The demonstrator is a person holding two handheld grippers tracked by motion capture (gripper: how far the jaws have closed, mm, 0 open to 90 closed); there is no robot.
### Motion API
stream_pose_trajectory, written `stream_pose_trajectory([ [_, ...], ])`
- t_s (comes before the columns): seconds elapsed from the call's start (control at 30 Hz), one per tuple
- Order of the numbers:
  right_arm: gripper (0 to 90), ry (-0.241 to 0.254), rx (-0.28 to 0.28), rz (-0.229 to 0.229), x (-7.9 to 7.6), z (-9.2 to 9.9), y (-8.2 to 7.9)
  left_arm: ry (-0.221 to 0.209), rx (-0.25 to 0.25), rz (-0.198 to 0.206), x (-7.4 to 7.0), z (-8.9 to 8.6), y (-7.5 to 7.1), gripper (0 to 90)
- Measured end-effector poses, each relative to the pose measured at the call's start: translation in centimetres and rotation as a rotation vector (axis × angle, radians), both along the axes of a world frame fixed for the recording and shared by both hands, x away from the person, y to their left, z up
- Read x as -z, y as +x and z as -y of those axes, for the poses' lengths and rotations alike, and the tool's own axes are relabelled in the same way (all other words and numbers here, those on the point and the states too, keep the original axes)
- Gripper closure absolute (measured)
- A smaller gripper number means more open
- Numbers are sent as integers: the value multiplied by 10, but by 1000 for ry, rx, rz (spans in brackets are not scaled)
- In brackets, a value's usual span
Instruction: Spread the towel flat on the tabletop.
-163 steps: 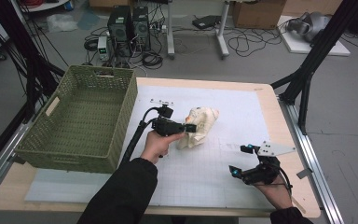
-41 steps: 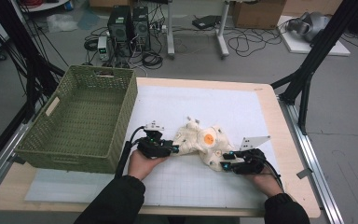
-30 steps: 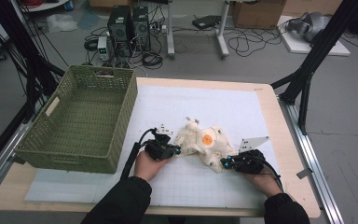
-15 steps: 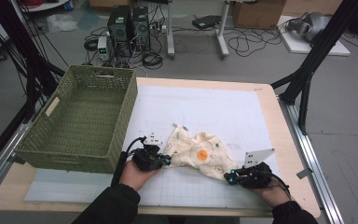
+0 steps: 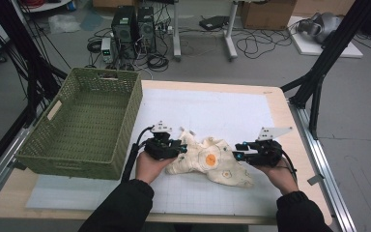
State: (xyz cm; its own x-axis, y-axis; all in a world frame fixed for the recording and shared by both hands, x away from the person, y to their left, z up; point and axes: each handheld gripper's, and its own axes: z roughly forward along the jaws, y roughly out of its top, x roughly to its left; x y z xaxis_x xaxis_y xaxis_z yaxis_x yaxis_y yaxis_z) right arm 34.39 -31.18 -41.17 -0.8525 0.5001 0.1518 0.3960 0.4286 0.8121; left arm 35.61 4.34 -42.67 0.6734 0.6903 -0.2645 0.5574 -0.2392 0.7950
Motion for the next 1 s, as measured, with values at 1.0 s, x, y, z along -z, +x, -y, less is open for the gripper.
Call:
stream_pose_trajectory([
  [1.0, 630, -40, 309, 84, -31, 25, 40, -106, -315, 179, -36, -5, 37, 607],
])
